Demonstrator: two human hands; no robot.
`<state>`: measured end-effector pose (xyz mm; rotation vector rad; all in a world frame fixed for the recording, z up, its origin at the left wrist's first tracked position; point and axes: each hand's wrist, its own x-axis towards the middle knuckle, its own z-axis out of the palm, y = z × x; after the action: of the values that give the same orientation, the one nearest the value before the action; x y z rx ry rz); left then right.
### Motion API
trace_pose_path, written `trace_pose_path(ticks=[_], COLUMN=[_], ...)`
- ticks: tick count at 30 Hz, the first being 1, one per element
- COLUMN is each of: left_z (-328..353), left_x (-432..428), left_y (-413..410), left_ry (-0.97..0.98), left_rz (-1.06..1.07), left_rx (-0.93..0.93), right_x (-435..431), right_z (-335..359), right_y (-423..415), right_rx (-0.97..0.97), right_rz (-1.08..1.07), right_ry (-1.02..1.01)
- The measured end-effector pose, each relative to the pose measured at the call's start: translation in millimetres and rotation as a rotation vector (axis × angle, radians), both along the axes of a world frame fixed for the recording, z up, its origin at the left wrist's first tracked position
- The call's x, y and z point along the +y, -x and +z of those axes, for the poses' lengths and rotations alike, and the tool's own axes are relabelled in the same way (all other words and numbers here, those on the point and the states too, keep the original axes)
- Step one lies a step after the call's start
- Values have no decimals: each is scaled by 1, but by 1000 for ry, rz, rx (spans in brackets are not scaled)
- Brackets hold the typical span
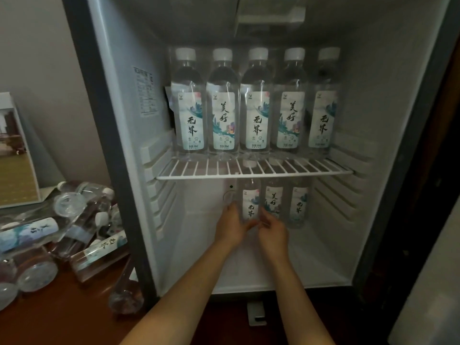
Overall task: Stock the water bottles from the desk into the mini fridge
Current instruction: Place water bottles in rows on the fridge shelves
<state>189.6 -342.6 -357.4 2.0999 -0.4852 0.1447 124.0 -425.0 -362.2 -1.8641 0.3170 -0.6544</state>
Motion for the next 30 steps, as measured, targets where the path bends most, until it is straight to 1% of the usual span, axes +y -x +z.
trace_pose_path(ticks=[4,10,16,20,22,24,25,27,30], left_z=[-1,0,7,8,8,11,12,11,9], left_x=[-4,-5,-1,9,20,38,49,76,123], left_y=[-8,-10,-6,9,24,46,58,86,126], left_ry=[-16,-85,-124,-133,-102,-74,-78,-50,16], left_rz=[17,40,-25,-25,-17,15,45,101,226], left_rx=[-3,-33,-12,-4,-12,-28,-69,-222,-446], right_x=[-1,0,8,9,11,16,21,33,55], right_z=[3,7,11,13,14,16,18,22,29], right_y=[-5,-6,1,13,21,29,34,44,58], right_rx=[25,-12,-34,-5,8,22,36,87,209], right_rz=[5,-1,-2,-29,-39,9,55,153,306], right_ry=[18,-15,-41,-53,-50,-110,-162,-247,-221])
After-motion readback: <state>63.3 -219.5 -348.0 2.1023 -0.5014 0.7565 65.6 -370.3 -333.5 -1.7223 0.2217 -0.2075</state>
